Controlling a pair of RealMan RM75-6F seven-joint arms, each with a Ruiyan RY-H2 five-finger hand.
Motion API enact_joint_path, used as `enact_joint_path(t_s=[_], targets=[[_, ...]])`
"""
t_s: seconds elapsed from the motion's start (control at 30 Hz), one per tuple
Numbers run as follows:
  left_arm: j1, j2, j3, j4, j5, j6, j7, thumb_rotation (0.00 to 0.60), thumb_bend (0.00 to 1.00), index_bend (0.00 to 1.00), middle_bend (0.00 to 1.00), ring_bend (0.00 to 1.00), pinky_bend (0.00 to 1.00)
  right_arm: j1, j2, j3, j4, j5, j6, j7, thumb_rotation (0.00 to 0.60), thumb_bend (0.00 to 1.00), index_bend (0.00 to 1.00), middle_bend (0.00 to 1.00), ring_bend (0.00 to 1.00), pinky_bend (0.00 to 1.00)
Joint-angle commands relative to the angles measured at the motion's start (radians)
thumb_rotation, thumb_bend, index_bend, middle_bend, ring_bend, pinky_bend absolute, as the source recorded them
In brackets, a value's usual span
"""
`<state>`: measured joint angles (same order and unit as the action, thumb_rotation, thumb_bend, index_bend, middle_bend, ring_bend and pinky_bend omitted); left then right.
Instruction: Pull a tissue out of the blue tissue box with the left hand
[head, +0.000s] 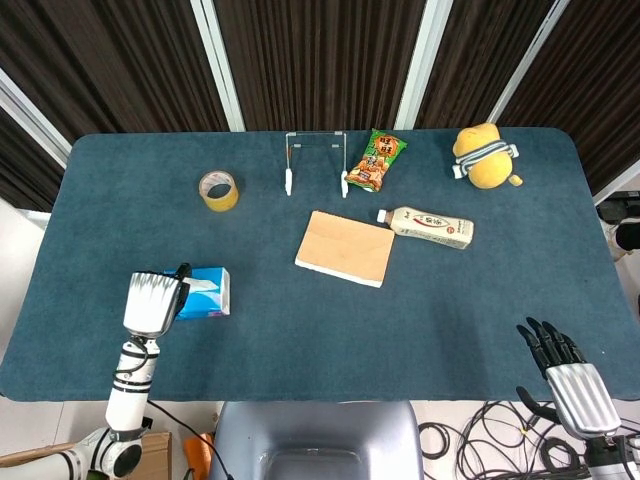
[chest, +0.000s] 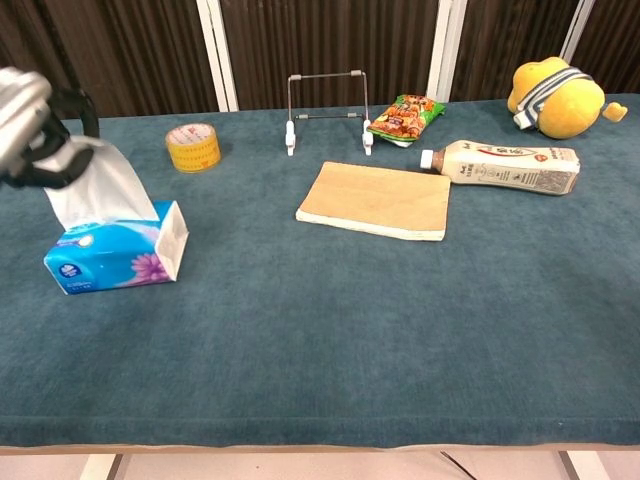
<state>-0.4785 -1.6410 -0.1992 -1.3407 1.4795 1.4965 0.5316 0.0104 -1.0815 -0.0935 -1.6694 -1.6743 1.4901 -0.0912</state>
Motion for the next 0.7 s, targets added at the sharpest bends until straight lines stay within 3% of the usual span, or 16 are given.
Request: enact_joint_path(t_s=[0.03,0.2,0.37,0.6,0.7], targets=[[0.0,0.113,-0.053,-0.14,0.023,0.048,0.119,0.6,0.54,0.66,1.0,1.0,1.0,0.0,0.002,0.0,-0.002,0.001,-0.002,-0.001,0.6,0.22,0.08,0.01,0.0,0.15],[0.024,0.221,-0.105,-0.275,-0.014,0.075,0.18,0.6,0.54,0.66,1.0,1.0,1.0,0.001,0.003,0.001,-0.006,0.004,-0.01,-0.006,0.6,0.22,0.08,0.01,0.0,0.15],[0.067,0.329,-0.104,-0.356,-0.053,0.065,0.16,0.6,0.54,0.66,1.0,1.0,1.0,0.003,0.003,0.001,-0.012,0.011,-0.024,-0.021,0.6,0.22,0.08,0.01,0.0,0.15],[0.101,0.35,-0.082,-0.289,-0.115,0.056,0.165,0.6,0.54,0.66,1.0,1.0,1.0,0.01,0.003,0.005,-0.024,0.032,-0.052,-0.044,0.6,0.22,0.08,0.01,0.0,0.15],[0.11,0.336,-0.058,-0.254,-0.143,0.019,0.111,0.6,0.54,0.66,0.99,1.0,1.0,0.012,0.002,0.007,-0.028,0.037,-0.057,-0.049,0.6,0.22,0.08,0.01,0.0,0.15]])
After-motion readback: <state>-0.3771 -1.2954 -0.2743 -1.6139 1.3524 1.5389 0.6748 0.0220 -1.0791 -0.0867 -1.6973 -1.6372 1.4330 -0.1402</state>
